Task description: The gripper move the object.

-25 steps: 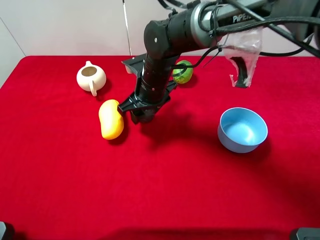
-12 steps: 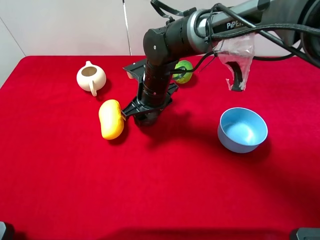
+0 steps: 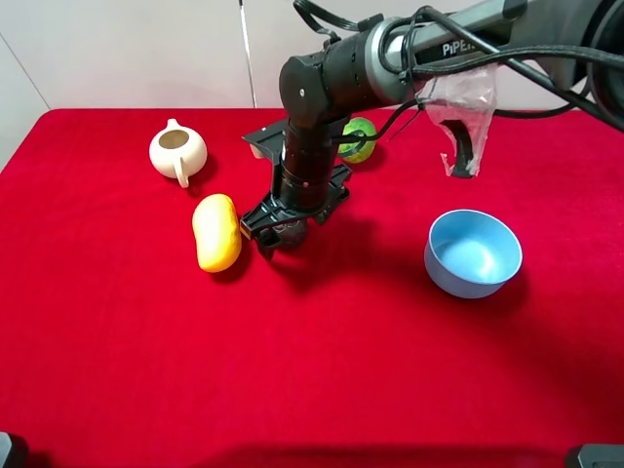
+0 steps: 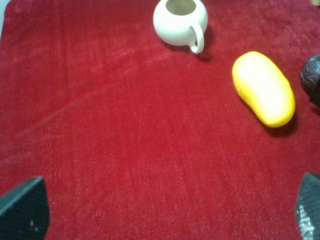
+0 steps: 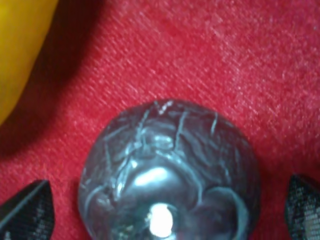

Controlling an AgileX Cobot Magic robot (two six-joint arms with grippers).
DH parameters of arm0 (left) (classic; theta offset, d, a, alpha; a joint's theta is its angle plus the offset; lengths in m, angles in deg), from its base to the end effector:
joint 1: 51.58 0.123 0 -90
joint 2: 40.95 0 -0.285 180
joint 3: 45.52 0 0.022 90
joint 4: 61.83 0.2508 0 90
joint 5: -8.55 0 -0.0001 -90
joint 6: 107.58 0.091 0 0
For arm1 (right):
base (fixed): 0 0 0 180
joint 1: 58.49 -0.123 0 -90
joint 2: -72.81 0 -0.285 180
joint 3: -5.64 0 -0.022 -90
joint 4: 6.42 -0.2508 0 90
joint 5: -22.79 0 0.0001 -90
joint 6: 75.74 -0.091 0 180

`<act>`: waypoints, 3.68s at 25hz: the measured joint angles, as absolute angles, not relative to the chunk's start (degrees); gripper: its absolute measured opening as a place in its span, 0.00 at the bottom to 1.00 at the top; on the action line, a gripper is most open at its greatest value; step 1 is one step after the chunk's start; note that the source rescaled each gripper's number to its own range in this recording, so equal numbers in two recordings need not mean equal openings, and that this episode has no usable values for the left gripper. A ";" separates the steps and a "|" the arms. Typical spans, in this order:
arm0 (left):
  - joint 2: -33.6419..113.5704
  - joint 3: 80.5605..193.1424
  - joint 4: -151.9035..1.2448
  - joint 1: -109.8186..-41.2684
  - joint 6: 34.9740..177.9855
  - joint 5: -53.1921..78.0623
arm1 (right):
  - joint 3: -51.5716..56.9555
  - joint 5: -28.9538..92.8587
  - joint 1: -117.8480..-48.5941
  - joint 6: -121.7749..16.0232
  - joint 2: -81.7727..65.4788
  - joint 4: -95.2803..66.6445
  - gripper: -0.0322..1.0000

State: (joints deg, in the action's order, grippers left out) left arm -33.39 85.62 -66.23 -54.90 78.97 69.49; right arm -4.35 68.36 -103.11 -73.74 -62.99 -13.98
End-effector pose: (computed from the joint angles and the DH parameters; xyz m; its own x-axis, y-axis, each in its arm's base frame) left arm -0.0054 -0.0058 0.2758 -0.4473 0.1028 -0.8884 0.1521 0.9876 0.0377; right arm 0.3032 0.3113 0.1033 -0.7430 -0.6525 -0.1486 -0.6678 0.7373 0.1016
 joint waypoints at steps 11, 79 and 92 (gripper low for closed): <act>-33.39 85.62 -66.23 -54.90 78.97 69.49 | -5.37 72.59 -103.11 -73.74 -57.37 -13.38 0.99; -33.39 85.62 -66.23 -54.90 78.97 69.49 | 26.16 92.84 -103.93 -72.40 15.61 -13.27 0.99; -33.39 85.62 -66.23 -54.90 78.97 69.49 | 34.38 92.00 -78.25 -72.45 41.88 -13.16 0.99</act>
State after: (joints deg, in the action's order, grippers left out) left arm -33.39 85.62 -66.23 -54.90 78.97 69.49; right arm 34.38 92.00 -78.25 -72.45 41.88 -13.16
